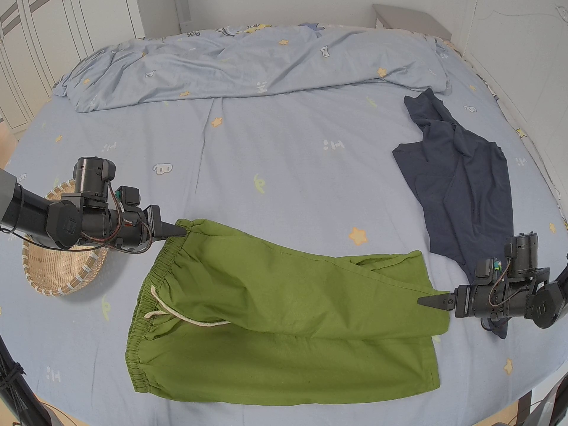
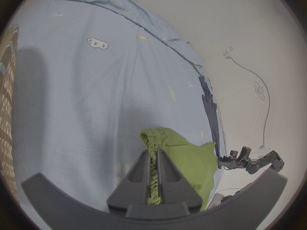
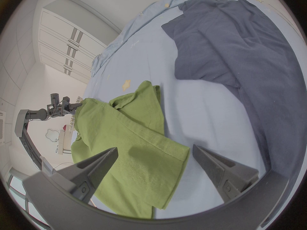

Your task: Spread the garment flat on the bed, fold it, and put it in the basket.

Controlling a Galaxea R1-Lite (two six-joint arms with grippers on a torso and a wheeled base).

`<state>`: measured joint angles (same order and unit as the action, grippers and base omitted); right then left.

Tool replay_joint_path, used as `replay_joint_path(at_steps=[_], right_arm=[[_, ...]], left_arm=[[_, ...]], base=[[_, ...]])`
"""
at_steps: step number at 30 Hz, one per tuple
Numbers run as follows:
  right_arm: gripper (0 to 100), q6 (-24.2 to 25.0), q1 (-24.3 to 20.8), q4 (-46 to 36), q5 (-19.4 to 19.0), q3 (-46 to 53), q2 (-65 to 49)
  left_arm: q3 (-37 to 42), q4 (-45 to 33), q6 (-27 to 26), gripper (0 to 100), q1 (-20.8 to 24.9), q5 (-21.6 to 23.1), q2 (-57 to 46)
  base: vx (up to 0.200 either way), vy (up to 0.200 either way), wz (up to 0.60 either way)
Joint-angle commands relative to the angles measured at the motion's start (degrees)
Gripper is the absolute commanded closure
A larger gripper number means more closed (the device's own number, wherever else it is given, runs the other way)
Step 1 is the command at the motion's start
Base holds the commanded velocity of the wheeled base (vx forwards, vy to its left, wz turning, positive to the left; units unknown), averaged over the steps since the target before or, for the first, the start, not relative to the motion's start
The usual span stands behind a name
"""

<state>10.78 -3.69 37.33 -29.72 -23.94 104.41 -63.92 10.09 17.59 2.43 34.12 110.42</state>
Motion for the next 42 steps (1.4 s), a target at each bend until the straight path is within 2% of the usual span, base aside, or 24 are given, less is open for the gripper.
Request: replay_joint_path(at_steps=[1, 17, 24, 29, 30, 33, 40, 41, 42], right_arm=[[100, -0.14, 0.97, 0.03, 0.01, 0.04, 0.00], [100, -0.58, 2.29, 0.11, -0.07, -0.14, -2.02], [100, -0.05, 0.00, -1.82, 0.45, -4.18, -10.81], [100, -0.05, -4.13, -7.80, 1.95, -9.63, -13.01], [100, -0.32, -5.80, -12.89, 3.62, -14.64, -13.62], [100, -0.84, -7.20, -18.52, 4.94, -21.32, -13.45], [100, -1.46, -10.72, -26.52, 7.66, -37.58, -9.93], [100, -1.46, -10.72, -26.52, 7.66, -37.58, -9.93], [100, -3.48, -11.07, -29.77, 9.33, -42.59, -7.73]], left_arm=[[0.02, 0.01, -0.01, 100, 0.12, -0.02, -0.12], [0.28, -0.16, 0.16, 100, -0.05, -0.02, -0.30], [2.30, -0.25, 0.60, 100, -1.46, 0.24, -6.36], [2.48, -0.16, 0.60, 100, -2.95, 0.60, -8.47], [2.57, -0.16, 0.60, 100, -3.39, 0.60, -9.61], [2.57, -0.07, 0.51, 100, -4.36, 0.60, -10.49], [2.39, 1.33, 0.25, 100, -6.21, -0.02, -10.31], [2.39, 1.33, 0.25, 100, -6.21, -0.02, -10.31], [2.57, 2.47, 0.25, 100, -6.29, -0.11, -10.05]], base=[[0.000, 0.000, 0.00], [0.000, 0.000, 0.00], [0.000, 0.000, 0.00], [0.000, 0.000, 0.00], [0.000, 0.000, 0.00], [0.000, 0.000, 0.00], [0.000, 0.000, 0.00], [0.000, 0.000, 0.00], [0.000, 0.000, 0.00]])
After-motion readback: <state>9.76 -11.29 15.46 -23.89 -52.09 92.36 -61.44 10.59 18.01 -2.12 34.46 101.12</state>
